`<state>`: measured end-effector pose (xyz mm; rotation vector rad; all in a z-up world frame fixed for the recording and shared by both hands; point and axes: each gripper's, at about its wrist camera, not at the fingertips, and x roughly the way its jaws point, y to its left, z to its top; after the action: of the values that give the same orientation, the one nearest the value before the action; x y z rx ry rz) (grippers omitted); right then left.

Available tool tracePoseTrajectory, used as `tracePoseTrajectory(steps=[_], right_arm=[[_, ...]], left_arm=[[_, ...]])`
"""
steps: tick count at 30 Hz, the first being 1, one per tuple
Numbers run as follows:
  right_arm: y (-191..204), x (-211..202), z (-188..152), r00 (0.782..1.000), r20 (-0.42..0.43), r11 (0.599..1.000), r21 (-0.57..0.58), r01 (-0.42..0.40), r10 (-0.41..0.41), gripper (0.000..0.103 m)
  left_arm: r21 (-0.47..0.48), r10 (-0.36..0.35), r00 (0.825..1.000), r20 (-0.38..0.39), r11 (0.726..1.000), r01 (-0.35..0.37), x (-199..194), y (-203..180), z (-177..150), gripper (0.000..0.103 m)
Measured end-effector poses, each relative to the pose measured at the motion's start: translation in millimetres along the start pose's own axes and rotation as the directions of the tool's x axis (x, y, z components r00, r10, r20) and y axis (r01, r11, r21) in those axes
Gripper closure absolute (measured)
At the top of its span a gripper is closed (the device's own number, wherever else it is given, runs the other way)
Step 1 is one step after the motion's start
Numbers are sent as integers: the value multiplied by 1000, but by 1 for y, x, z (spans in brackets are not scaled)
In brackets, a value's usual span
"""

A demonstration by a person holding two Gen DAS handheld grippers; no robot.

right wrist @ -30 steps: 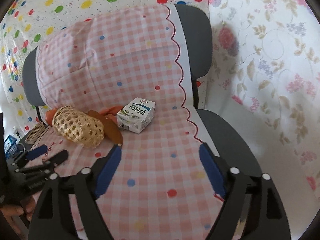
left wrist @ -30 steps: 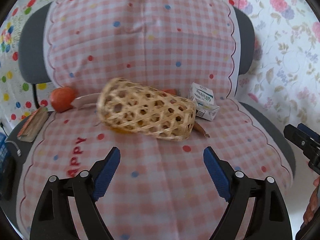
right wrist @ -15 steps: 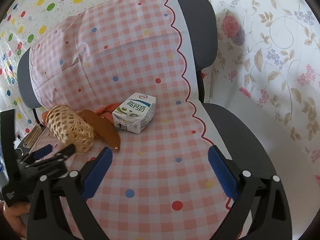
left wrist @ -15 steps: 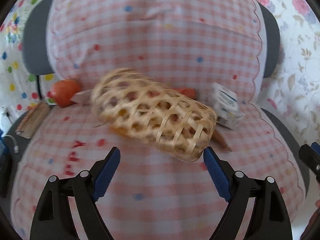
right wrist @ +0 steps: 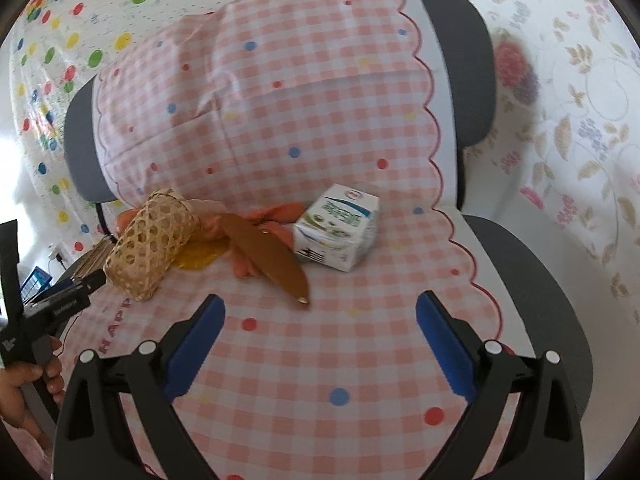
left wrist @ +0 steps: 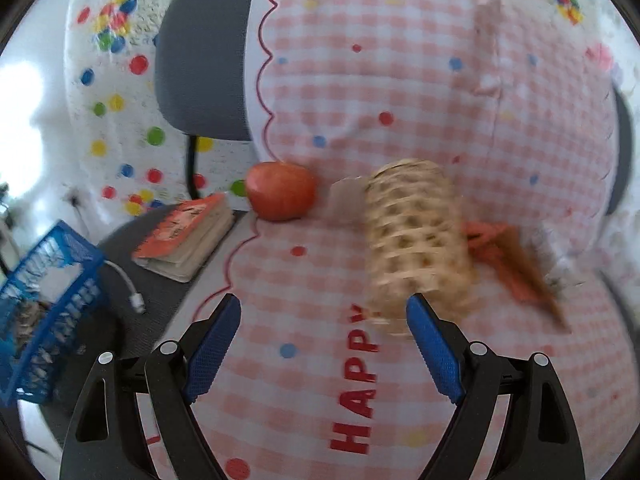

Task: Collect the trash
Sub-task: 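Grasp the bamboo basket with the left tool and lift it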

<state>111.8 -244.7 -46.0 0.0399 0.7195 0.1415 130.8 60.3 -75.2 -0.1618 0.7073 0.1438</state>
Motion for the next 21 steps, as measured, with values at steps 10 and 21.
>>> tracePoseTrajectory(steps=[10, 21], right_arm=[[8, 12, 7, 1000, -16, 1000, -27, 3, -3, 27], [-1, 32, 6, 999, -47, 1000, -15, 5, -6, 27]], left_arm=[[128, -50, 998, -36, 990, 54, 27, -30, 12, 16], [183, 2, 995, -104, 983, 17, 75, -24, 50, 25]])
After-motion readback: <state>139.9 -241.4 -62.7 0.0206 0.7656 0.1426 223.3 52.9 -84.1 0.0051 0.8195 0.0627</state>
